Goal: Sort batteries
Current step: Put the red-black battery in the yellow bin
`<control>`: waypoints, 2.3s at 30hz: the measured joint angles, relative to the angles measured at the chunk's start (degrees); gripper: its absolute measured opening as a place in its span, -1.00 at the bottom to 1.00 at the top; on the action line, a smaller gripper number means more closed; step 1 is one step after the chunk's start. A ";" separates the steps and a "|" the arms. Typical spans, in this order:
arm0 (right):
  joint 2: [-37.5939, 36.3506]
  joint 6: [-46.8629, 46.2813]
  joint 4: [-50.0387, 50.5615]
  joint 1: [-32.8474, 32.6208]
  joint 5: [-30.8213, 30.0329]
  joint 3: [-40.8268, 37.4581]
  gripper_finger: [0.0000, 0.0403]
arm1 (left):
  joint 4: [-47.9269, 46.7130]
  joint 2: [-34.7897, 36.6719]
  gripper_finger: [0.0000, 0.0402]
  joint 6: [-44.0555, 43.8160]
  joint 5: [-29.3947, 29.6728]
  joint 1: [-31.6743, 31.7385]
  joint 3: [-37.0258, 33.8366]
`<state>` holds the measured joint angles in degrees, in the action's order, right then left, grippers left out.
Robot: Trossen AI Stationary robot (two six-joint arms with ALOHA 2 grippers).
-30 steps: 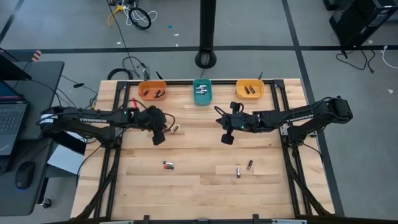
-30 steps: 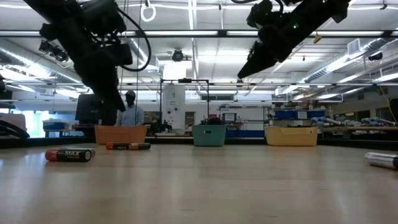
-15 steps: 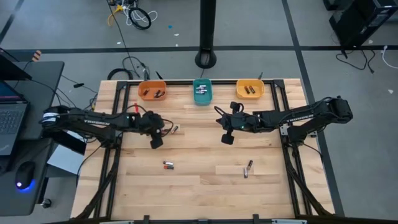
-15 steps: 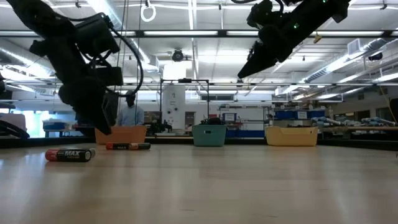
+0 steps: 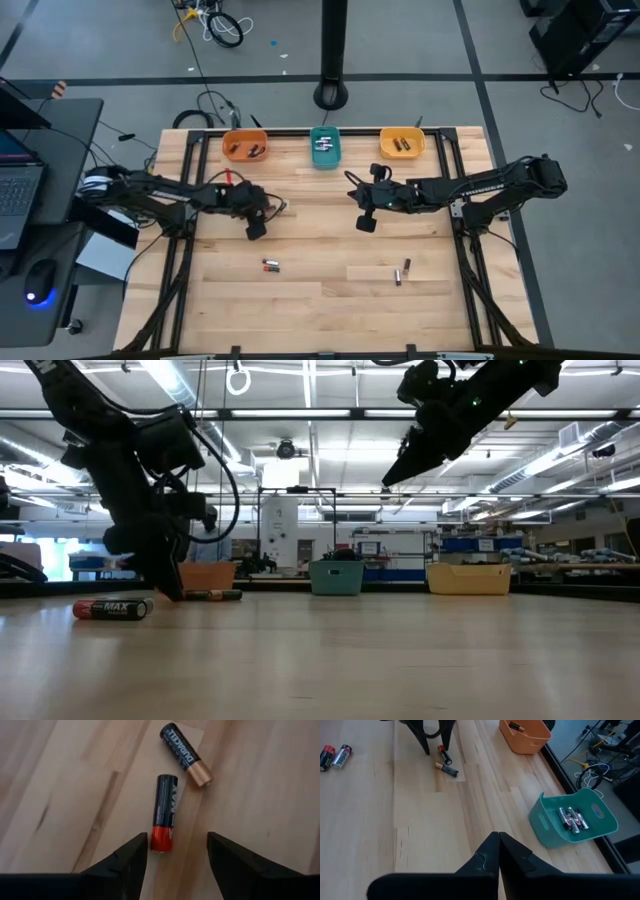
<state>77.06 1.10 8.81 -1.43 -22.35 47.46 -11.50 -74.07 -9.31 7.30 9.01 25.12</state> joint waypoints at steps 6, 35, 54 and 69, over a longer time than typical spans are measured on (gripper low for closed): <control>0.00 0.04 0.12 0.00 0.13 0.00 -0.93 | 0.76 -1.55 -0.01 0.33 -0.55 1.08 0.15; 8.96 -5.21 -33.09 1.78 12.65 -4.90 -0.91 | 30.53 14.43 -0.78 1.12 0.94 0.96 -5.48; 21.47 -9.68 -62.33 1.99 14.52 2.10 -0.41 | 70.33 9.44 -0.78 9.18 -7.87 -4.84 -10.66; 21.59 -8.90 -63.24 0.70 15.93 3.28 -0.12 | 70.81 0.72 -0.78 13.18 -7.68 -6.20 -4.25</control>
<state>98.65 -7.79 -54.43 -0.73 -6.42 50.74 59.31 -73.35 3.87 -0.37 2.81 20.87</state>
